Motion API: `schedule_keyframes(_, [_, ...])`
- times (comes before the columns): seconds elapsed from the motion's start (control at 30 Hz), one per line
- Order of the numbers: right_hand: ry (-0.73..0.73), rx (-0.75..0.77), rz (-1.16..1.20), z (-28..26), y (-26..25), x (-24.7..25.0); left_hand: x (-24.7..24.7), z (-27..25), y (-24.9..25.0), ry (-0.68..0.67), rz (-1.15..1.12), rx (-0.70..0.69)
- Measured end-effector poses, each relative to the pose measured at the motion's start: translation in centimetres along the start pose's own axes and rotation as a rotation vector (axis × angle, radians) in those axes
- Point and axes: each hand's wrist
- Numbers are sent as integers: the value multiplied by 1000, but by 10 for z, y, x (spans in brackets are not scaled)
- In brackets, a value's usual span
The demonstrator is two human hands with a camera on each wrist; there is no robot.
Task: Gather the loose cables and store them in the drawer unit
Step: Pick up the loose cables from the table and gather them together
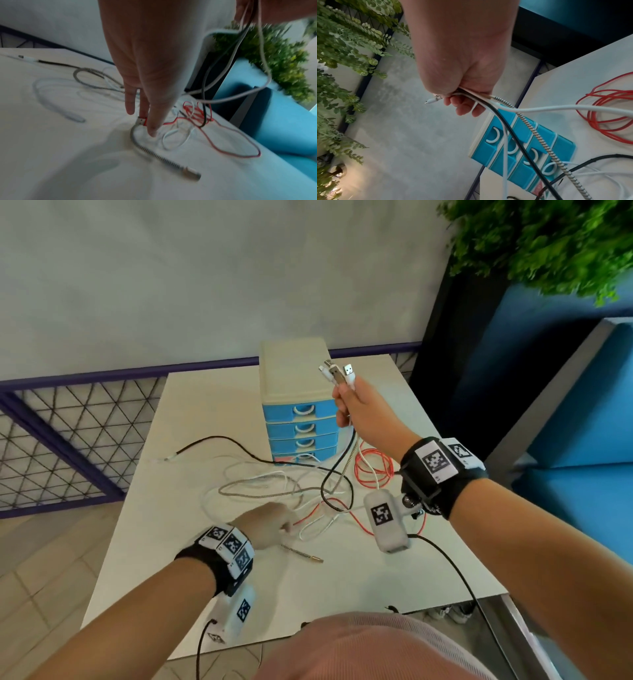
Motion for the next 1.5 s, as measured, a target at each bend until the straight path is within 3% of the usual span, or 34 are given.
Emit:
schedule_keyframes(0.13, [-43, -19, -188, 4, 11, -2, 48, -25, 12, 220, -151, -137])
schedule_keyframes(0.37, [-220, -36, -177, 12, 13, -34, 125, -72, 44, 725, -241, -271])
schedule_keyframes(0.5, [-238, 0, -67, 14, 9, -39, 133, -73, 45, 880, -310, -283])
schedule_keyframes(0.67, [-129, -15, -167, 12, 12, -32, 114, -58, 56, 1112, -386, -292])
schedule_keyframes(0.73, [-79, -38, -236, 11, 16, -23, 98, -51, 58, 989, -349, -288])
schedule_keyframes(0.83, [-31, -67, -254, 5, 16, -7, 65, -30, 54, 481, -139, -288])
schedule_keyframes(0.9, [-12, -70, -236, 0, 15, 2, 41, -11, 50, 223, -47, -255])
schedule_keyframes(1.07, [-13, -103, -206, -7, 21, 10, -3, 36, 53, -175, 48, -102])
schedule_keyframes(1.13, [-19, -108, -197, -11, 22, 10, -13, 45, 55, -224, 159, -43])
schedule_keyframes(1.2, [-29, -118, -209, -13, 26, 12, -18, 49, 55, -199, 200, -71])
schedule_keyframes(1.3, [-18, -131, -216, -12, 32, 17, -21, 44, 48, -110, 53, -69])
schedule_keyframes(1.4, [17, -146, -230, -8, 31, 21, -13, 24, 40, -144, -99, -114])
schedule_keyframes(1.5, [48, -106, -81, -3, 29, 20, 12, -11, 31, -100, -327, -196])
Point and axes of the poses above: each hand's wrist, its own z-axis towards the middle knuckle, its own x-axis out of the back of the hand, y = z × x, and after that the axes turned 15 degrees about -y, right-handed
